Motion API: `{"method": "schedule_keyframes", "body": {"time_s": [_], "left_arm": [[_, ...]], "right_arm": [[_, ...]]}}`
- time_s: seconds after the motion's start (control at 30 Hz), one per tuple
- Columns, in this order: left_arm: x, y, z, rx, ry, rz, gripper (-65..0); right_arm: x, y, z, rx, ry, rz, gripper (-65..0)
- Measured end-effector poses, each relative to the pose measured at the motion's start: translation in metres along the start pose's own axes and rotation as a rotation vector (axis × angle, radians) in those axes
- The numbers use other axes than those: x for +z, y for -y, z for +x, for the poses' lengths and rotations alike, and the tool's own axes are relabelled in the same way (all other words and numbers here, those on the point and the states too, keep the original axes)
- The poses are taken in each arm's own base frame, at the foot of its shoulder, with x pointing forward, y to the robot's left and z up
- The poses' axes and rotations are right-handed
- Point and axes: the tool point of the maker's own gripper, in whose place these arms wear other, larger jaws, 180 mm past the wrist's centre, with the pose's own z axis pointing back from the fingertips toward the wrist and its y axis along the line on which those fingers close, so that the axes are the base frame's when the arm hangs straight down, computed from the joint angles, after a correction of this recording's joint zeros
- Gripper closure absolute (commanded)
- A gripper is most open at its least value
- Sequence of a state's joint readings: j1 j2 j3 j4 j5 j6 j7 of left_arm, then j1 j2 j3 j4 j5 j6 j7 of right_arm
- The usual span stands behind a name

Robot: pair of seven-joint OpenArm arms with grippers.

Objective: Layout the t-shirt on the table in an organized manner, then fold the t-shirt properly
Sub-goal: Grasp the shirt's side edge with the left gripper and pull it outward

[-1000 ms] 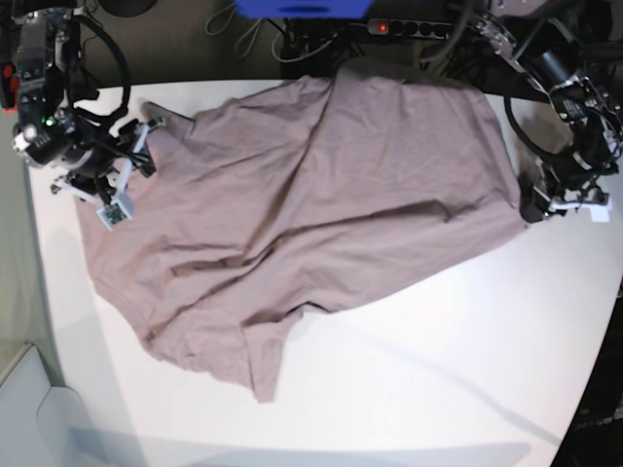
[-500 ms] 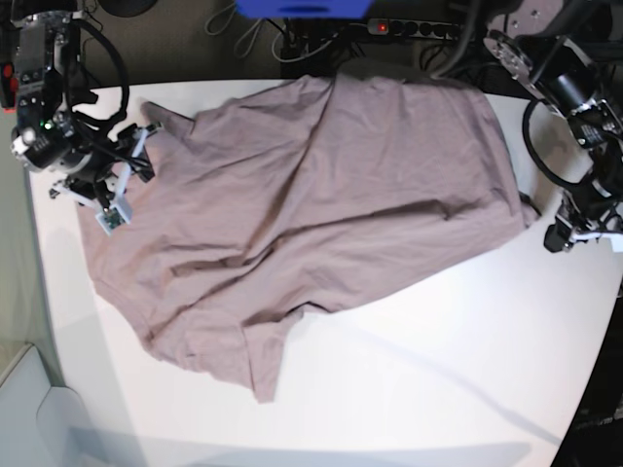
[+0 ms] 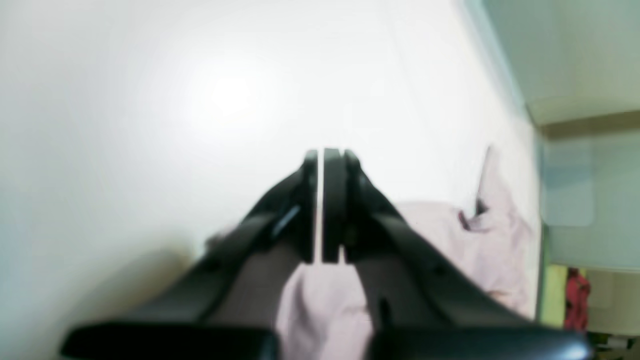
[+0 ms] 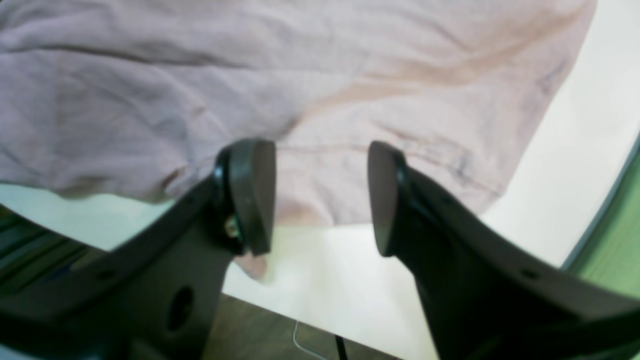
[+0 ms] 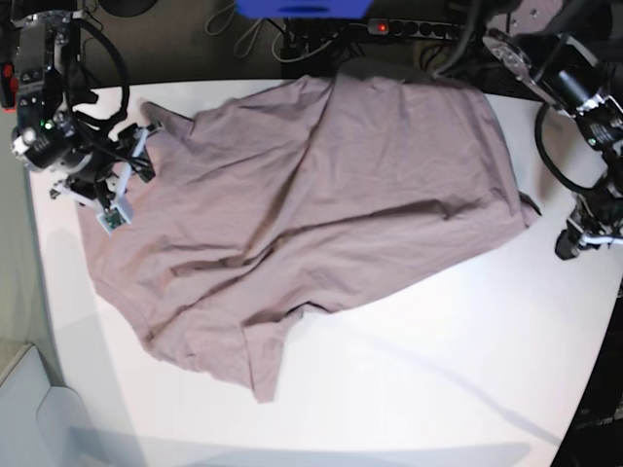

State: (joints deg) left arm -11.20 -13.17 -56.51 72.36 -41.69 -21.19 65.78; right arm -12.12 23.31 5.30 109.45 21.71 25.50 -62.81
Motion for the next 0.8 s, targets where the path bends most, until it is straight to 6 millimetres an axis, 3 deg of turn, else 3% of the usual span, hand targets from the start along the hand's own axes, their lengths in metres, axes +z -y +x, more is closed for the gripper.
{"method": "schedule_keyframes", "body": {"time_s": [0.1, 0.2, 0.3, 0.5, 0.6, 0.77, 0.8], "left_arm": [[0.004, -0.015, -0.029, 0.013, -0.059, 0.038, -21.0], [0.006, -0.021, -0.039, 0.022, -0.072, 0.051, -31.7], [0.004, -0.024, -0.034, 0.041, -0.009, 0.05, -32.9], [-0.012, -0.044, -0.063, 0.156, -0.042, 0.047, -32.6], [-0.019, -0.046, -0.059, 0.177, -0.032, 0.051, -24.9], [-0.025, -0.048, -0.069, 0.211, -0.054, 0.049, -1.5], [-0.027, -0.048, -0.07, 0.204, -0.065, 0.056, 0.0]], "right_arm": [[0.0, 0.0, -0.001, 0.0, -0.003, -0.001, -30.2], [0.0, 0.0, -0.001, 0.0, -0.004, 0.0, -30.2], [0.0, 0.0, 0.0, 0.001, -0.003, -0.001, -30.2], [0.0, 0.0, 0.0, 0.0, -0.003, -0.001, -30.2], [0.0, 0.0, -0.001, 0.0, -0.003, -0.001, -30.2], [0.0, 0.0, 0.0, 0.0, -0.002, 0.0, -30.2], [0.0, 0.0, 0.0, 0.0, -0.002, 0.0, -30.2]]}}
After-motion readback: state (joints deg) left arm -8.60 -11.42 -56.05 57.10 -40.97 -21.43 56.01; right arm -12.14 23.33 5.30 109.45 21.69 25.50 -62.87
